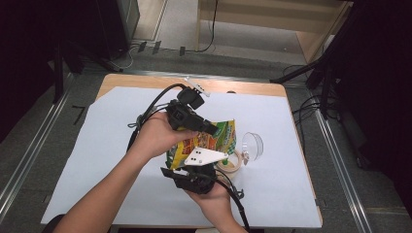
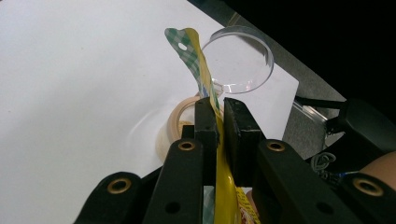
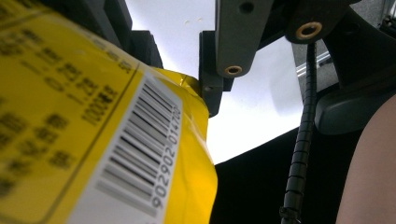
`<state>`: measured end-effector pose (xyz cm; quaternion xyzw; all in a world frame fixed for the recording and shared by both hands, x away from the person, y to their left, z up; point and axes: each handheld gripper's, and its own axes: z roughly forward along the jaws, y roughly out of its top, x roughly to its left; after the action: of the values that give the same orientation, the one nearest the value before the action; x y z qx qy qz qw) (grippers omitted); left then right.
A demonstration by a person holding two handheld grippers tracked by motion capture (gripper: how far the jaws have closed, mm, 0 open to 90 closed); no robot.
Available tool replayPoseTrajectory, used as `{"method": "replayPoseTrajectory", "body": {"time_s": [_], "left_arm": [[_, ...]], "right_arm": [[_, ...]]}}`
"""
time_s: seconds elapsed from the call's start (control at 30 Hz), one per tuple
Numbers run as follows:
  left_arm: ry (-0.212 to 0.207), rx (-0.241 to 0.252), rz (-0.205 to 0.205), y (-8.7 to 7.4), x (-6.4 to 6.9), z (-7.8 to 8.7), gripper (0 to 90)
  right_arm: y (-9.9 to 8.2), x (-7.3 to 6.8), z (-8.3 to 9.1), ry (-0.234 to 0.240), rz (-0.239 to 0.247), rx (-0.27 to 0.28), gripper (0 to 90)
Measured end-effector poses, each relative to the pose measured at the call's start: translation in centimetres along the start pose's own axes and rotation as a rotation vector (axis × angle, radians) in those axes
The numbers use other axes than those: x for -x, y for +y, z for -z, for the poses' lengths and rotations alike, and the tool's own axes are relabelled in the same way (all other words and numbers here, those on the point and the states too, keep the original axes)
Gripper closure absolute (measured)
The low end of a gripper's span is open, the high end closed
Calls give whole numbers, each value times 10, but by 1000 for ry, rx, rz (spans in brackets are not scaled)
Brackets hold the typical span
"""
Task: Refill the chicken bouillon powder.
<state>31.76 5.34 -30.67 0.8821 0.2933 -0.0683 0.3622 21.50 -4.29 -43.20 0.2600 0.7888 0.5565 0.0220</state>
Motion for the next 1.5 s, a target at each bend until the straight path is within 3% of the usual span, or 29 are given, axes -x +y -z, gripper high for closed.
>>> {"method": "replayPoseTrajectory", "body": {"time_s": [1.5], "left_arm": [[4, 1, -1, 1, 1, -1, 849]], "right_arm": [[0, 1, 1, -3, -1, -1, 738]]}}
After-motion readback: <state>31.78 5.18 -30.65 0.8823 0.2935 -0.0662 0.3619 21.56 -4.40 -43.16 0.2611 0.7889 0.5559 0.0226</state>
